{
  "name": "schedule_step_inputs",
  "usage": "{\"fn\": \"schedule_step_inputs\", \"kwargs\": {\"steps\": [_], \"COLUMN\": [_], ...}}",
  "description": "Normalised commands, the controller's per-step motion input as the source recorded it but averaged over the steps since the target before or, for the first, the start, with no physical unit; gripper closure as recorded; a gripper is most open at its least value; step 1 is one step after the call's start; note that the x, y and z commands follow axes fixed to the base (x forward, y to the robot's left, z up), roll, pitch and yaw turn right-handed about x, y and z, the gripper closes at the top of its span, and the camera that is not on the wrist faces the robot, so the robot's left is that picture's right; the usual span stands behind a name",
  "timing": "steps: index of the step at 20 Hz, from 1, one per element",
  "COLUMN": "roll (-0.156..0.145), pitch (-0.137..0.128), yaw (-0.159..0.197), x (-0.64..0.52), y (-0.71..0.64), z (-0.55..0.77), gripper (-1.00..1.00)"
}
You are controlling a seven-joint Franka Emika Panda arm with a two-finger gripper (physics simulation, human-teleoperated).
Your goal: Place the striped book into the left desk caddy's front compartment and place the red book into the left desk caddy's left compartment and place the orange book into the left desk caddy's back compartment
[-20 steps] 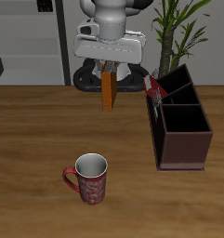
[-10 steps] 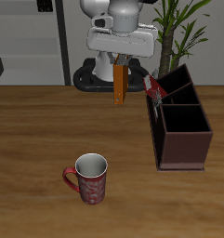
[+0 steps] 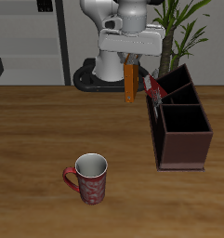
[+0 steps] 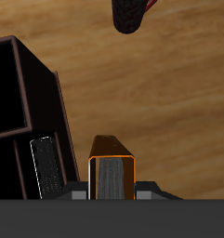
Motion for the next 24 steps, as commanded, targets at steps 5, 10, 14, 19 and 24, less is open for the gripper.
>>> {"fn": "schedule_step_inputs", "kwargs": {"steps": [5, 10, 14, 19, 24], "roll": [0.102, 0.051, 0.036, 0.027, -0.016], "pitch": [-0.026, -0.041, -0.046, 0.008, 0.025], "yaw": [0.045, 0.022, 0.047, 0.016, -0.027], "x": [-0.24, -0.01, 0.03, 0.21, 0.21], "y": [0.44, 0.24, 0.24, 0.26, 0.2], "z": [0.18, 0.34, 0.27, 0.17, 0.07], "gripper": [1.0, 1.0, 1.0, 1.0, 1.0]}}
